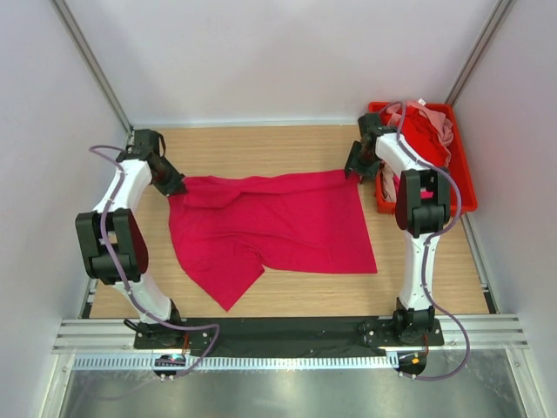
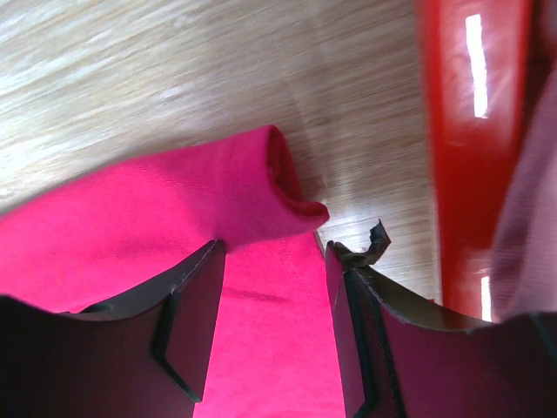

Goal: Fold and stack the t-shirts
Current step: Fold the tshirt

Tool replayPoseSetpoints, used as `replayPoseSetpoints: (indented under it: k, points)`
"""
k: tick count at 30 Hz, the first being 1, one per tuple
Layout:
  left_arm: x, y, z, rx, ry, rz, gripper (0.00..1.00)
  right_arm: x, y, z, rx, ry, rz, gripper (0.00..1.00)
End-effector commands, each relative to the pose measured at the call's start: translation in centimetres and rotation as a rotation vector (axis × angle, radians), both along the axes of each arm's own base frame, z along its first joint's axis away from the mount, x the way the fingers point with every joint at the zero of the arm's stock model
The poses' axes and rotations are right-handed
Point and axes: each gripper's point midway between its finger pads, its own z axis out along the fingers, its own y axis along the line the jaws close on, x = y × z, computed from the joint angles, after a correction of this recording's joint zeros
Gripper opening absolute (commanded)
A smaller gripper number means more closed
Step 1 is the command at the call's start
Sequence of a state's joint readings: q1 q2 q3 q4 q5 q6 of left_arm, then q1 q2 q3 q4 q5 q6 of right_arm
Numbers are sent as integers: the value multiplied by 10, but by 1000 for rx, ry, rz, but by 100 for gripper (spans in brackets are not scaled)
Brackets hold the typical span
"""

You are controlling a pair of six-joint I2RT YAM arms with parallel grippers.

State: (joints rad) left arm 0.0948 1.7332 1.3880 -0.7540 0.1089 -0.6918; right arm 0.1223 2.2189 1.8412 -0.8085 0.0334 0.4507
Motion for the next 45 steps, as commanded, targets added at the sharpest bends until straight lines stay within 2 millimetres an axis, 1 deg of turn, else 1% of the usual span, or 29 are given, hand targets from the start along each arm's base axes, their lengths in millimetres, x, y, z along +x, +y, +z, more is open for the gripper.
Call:
replayPoseSetpoints:
  k: [1,5,7,12,14,21,24,25,26,28,29,30,31,32,33,34,36,37,38,40,41,45]
  points:
    - [10,6,25,2,-58,26,0,7,-3,20,-8,-54,3,54]
    - [13,3,21,-19,-43,17,0,13,-5,17,-26,-57,6,48]
    - [12,0,18,-31,-36,13,0,16,-4,15,-26,-61,23,47]
    - [11,-1,14,-36,-27,8,0,21,-9,7,-58,-58,37,47]
    - [12,-1,13,-39,-26,8,0,25,-12,8,-72,-62,36,48]
    - [12,-3,10,-49,-16,4,0,29,-14,-2,-55,-56,34,46]
    - [12,-3,10,-52,-15,2,0,32,-15,-4,-50,-63,34,41]
    - [13,-3,10,-52,-15,2,0,32,-15,-4,-48,-64,35,34]
    - [12,-3,10,-51,-13,3,0,32,-15,-4,-48,-63,33,31]
    - [13,-3,12,-52,-18,2,0,34,-15,1,-45,-70,26,25]
    - [12,-3,13,-51,-17,1,0,35,-15,5,-46,-78,21,20]
    - [12,-2,14,-47,-21,-1,0,31,-16,7,-51,-67,15,17]
    - [13,-2,18,-43,-30,1,0,35,-17,15,-53,-80,11,13]
    - [14,-1,21,-38,-34,1,0,35,-17,20,-56,-81,9,7]
    - [13,0,22,-30,-32,4,0,31,-18,25,-61,-66,6,4]
    - [14,0,27,-31,-43,4,0,35,-17,35,-54,-84,-1,2]
    - [13,0,30,-29,-44,2,0,32,-14,45,-35,-71,-5,1]
    - [14,1,34,-25,-53,5,0,31,-8,49,1,-65,-2,1]
    - [13,1,35,-25,-52,7,0,29,-5,49,13,-51,0,1]
    - [13,2,36,-22,-50,10,0,22,-5,49,19,-23,-5,1]
    - [14,2,41,-19,-63,11,0,19,1,50,48,-14,6,1]
    - [14,3,53,-15,-79,16,0,4,1,54,54,35,12,1]
